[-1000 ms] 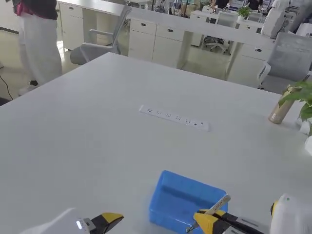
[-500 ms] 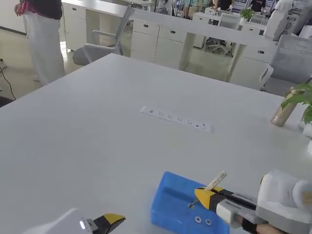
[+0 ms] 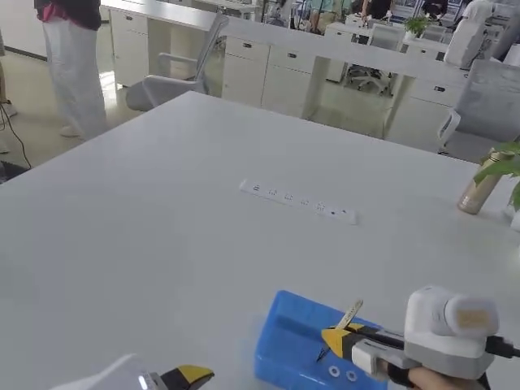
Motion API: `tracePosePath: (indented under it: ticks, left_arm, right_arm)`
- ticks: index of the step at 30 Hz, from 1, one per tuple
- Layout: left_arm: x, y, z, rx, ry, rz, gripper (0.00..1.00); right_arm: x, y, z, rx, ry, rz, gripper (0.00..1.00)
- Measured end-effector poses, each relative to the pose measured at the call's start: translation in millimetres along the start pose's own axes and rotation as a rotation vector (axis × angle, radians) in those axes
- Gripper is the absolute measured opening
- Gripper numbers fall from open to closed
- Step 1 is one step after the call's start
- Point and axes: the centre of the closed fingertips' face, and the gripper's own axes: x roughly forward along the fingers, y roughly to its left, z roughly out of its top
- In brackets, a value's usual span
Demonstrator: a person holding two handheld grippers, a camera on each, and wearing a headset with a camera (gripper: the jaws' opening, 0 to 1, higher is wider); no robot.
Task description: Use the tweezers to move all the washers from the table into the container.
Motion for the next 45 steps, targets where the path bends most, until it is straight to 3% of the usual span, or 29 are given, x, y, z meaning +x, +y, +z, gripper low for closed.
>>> tracePosePath:
  ticks: [7, 15, 35, 45]
  left_arm:
    - [0.3, -0.5, -0.6, 0.001, 0.004, -0.004, 0.43]
    - [0.5, -0.3, -1.4, 0.001, 0.008, -0.004, 0.43]
    - [0.3, -1.7, -0.5, -0.003, 0.005, -0.011, 0.42]
    - [0.3, -1.6, -1.0, -0.002, 0.007, -0.011, 0.41]
  right_arm:
    - [1.5, 5.4, -0.1, 0.002, 0.003, 0.003, 0.03]
    - [6.4, -1.2, -4.4, -0.002, 0.022, 0.01, 0.03]
    - [6.5, 1.3, -7.9, -0.019, 0.039, 0.004, 0.03]
    - [-5.3, 8.9, 2.4, -0.01, -0.006, 0.002, 0.03]
